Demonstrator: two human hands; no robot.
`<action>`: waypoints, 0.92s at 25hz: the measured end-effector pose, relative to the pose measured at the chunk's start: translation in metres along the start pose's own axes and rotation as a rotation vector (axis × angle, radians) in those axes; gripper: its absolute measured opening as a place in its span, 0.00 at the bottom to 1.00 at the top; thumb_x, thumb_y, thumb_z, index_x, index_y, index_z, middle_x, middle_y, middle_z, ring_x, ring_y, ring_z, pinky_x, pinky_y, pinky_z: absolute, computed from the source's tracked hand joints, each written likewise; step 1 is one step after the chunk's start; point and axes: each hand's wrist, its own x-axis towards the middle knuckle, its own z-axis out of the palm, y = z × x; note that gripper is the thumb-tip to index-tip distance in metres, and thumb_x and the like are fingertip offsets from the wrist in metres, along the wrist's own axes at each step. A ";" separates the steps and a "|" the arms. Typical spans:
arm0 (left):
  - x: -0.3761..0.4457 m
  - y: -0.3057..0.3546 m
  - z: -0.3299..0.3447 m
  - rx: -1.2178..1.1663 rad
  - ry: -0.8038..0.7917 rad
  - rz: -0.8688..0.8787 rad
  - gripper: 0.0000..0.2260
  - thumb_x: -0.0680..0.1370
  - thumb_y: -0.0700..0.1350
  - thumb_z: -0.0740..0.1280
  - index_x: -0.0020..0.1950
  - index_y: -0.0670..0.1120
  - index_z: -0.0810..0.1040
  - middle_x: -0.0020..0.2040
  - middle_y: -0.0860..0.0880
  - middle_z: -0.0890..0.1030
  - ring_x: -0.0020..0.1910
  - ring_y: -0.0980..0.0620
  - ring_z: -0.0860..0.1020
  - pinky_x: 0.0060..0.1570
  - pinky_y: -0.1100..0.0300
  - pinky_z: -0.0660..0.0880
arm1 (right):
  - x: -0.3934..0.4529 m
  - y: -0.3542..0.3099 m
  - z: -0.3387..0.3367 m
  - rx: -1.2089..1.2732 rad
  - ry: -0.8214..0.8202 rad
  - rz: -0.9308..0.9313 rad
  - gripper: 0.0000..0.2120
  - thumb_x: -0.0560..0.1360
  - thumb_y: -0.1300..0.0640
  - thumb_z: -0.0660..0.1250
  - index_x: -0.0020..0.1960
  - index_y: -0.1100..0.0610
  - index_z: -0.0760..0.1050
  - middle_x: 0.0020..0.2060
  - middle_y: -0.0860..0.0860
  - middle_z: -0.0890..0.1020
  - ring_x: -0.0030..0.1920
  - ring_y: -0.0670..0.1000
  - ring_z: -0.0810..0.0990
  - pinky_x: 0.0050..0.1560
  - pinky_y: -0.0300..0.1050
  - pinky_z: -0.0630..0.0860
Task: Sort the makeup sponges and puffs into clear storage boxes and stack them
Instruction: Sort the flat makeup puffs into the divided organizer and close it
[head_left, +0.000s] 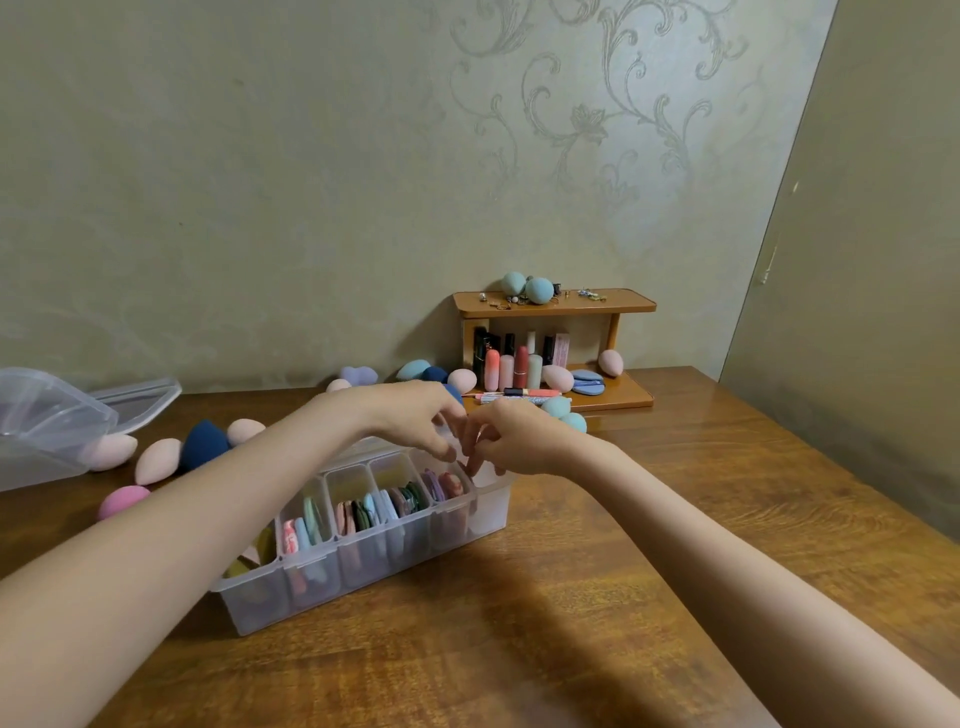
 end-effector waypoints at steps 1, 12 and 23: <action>0.005 -0.001 -0.002 0.027 -0.050 0.017 0.11 0.75 0.45 0.68 0.56 0.49 0.81 0.55 0.49 0.81 0.58 0.51 0.76 0.61 0.51 0.72 | 0.001 0.005 -0.007 0.026 0.005 0.001 0.09 0.77 0.65 0.60 0.51 0.59 0.78 0.51 0.55 0.82 0.35 0.44 0.77 0.30 0.28 0.72; 0.046 -0.016 -0.014 -0.117 -0.396 0.134 0.08 0.75 0.41 0.69 0.52 0.45 0.83 0.55 0.49 0.81 0.58 0.56 0.75 0.54 0.69 0.68 | 0.085 0.147 -0.036 -0.050 0.412 0.738 0.18 0.78 0.60 0.59 0.68 0.56 0.69 0.69 0.60 0.67 0.68 0.60 0.65 0.62 0.50 0.69; 0.050 -0.021 -0.011 -0.122 -0.411 0.110 0.08 0.76 0.41 0.67 0.53 0.45 0.83 0.58 0.49 0.80 0.60 0.58 0.73 0.57 0.71 0.64 | 0.095 0.162 -0.031 0.278 0.639 0.771 0.14 0.76 0.62 0.62 0.62 0.62 0.70 0.61 0.60 0.74 0.51 0.55 0.75 0.53 0.48 0.74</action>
